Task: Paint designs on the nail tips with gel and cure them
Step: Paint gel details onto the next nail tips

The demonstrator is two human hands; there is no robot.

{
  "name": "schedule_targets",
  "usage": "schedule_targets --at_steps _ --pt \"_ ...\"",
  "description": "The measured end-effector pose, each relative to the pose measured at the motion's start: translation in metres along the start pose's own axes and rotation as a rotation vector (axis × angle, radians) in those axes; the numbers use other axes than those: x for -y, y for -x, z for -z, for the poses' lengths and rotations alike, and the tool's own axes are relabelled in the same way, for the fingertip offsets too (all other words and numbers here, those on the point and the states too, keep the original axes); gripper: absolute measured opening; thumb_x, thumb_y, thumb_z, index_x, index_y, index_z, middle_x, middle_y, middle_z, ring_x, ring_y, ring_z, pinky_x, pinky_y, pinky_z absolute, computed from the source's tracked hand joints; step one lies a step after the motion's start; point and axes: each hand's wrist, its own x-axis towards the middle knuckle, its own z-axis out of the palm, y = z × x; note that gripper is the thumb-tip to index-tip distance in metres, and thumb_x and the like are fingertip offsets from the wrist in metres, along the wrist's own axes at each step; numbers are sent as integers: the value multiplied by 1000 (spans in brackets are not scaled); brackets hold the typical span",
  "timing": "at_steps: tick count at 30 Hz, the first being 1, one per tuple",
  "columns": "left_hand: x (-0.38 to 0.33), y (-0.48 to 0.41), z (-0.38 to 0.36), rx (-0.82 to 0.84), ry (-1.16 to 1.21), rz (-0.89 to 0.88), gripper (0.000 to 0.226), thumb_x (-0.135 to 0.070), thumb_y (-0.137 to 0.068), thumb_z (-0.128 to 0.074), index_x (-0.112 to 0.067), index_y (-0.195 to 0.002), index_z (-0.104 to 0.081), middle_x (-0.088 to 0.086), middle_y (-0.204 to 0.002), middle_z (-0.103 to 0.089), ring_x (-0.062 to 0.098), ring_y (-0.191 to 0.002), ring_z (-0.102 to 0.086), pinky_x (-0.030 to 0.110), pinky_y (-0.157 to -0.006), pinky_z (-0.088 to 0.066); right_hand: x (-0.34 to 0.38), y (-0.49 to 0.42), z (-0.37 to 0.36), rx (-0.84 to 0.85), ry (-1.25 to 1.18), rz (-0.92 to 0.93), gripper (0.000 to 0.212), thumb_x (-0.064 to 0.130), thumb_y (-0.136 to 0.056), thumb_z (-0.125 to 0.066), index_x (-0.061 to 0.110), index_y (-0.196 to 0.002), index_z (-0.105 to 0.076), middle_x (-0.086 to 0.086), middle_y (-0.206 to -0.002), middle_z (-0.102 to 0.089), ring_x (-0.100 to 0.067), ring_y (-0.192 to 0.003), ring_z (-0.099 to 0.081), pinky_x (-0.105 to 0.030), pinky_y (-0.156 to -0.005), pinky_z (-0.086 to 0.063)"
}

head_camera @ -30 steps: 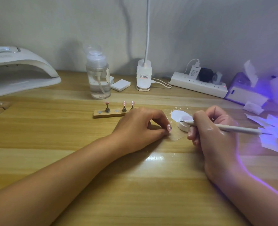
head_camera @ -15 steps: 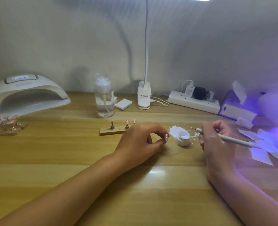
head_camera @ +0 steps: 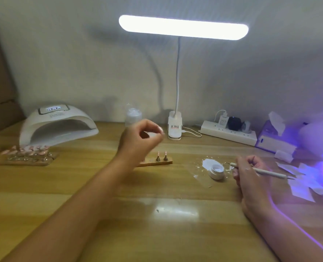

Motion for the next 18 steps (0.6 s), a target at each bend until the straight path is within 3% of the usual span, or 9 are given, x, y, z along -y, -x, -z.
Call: schedule_targets --at_steps 3,6,11,15,18 --pt "9 -12 29 70 -20 109 8 -19 -82 -78 -23 -81 -70 -5 -81 -72 12 -73 -63 22 -67 -53 -1 0 0 8 15 7 28 15 -86 -60 20 -62 -48 5 -45 -48 -7 -47 -37 -23 -50 -30" --pt "26 -14 34 196 -131 181 9 -18 -80 -79 -22 -80 -71 -5 -82 -72 10 -79 -66 23 -76 -54 -2 -1 1 27 36 16 28 15 -87 -60 20 -62 -49 3 -46 -49 -8 -47 -38 -24 -50 -30" --pt "45 -12 29 240 -220 230 6 -24 -80 -78 -27 -80 -72 -4 -80 -72 17 -77 -69 33 -73 -55 -3 -1 1 38 54 26 26 14 -89 -60 19 -65 -50 5 -45 -49 -5 -45 -40 -23 -51 -32" --pt "50 -11 24 279 -237 223 8 -23 -81 -77 -27 -80 -71 -23 -67 -68 -3 -60 -60 20 -57 -46 -3 0 1 43 60 37 25 15 -88 -61 19 -65 -51 5 -45 -49 -9 -49 -40 -28 -55 -31" --pt "55 -11 20 281 -277 242 10 -22 -78 -78 -29 -78 -72 -18 -68 -69 4 -69 -61 25 -69 -50 -4 0 1 53 70 37 27 17 -88 -61 21 -62 -54 5 -45 -50 -12 -51 -40 -29 -55 -31"
